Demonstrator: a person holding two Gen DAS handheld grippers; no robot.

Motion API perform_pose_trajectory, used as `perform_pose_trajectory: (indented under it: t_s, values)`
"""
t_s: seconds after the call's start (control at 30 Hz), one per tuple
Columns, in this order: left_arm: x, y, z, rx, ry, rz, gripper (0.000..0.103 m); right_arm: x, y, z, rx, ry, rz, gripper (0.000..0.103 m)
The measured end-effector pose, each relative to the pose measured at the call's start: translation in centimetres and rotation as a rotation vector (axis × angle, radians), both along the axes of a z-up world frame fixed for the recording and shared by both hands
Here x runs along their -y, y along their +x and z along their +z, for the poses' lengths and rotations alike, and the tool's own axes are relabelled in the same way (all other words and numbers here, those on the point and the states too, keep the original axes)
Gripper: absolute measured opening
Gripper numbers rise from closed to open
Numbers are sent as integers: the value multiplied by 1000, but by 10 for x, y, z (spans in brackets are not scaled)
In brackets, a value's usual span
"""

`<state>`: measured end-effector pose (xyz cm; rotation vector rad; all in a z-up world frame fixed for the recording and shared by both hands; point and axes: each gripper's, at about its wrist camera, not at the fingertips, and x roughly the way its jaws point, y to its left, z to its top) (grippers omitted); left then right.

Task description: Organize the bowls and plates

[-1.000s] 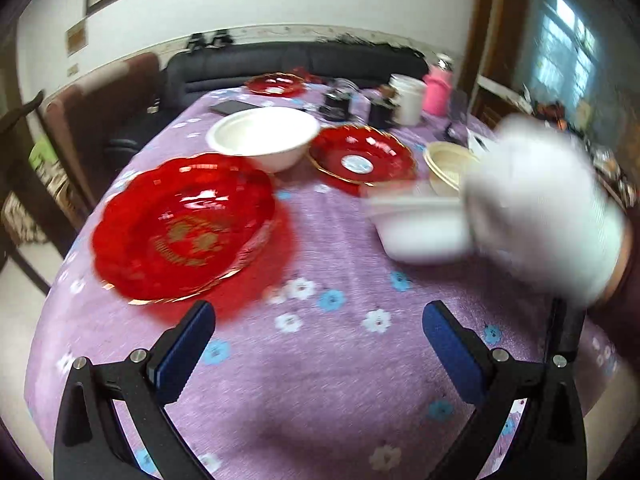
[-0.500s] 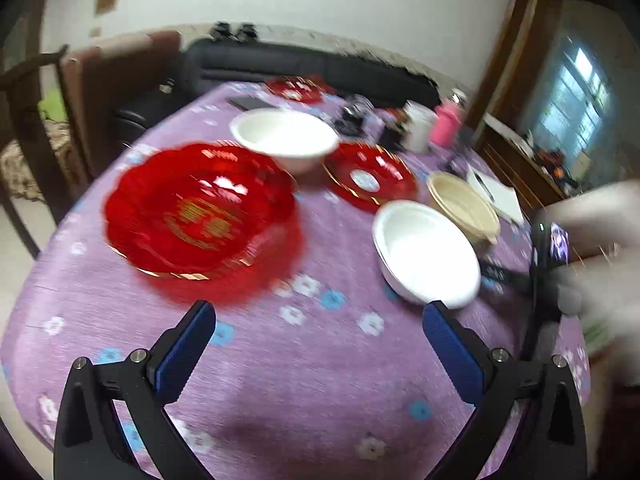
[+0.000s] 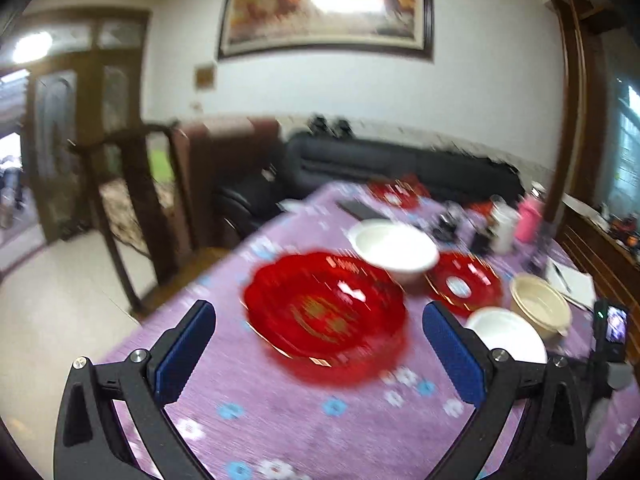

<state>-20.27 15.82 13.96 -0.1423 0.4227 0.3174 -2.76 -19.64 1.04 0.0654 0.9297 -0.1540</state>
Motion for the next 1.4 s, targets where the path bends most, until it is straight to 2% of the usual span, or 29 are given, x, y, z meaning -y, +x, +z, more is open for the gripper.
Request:
perform_pose_trajectory:
  t_s: [0.1, 0.33, 0.5, 0.63, 0.77, 1.1, 1.27, 1.4]
  values:
    - [-4, -4, 8, 24, 1, 12, 103, 0, 0, 0, 0, 0, 0, 102]
    - [-4, 6, 3, -30, 8, -18, 103, 0, 0, 0, 0, 0, 0, 102]
    - [-9, 6, -1, -19, 41, 27, 103, 0, 0, 0, 0, 0, 0, 102]
    - [-14, 11, -5, -27, 18, 47, 103, 0, 0, 0, 0, 0, 0, 102]
    - [-13, 17, -14, -68, 3, 43, 103, 0, 0, 0, 0, 0, 0, 102]
    - [-24, 20, -28, -176, 30, 97, 103, 1, 0, 0, 0, 2, -6, 102]
    - [-25, 32, -47, -288, 36, 56, 103, 2, -1, 0, -4, 6, 25, 102]
    - [-28, 29, -53, -289, 16, 20, 103, 7, -3, 5, -46, 57, 72, 102]
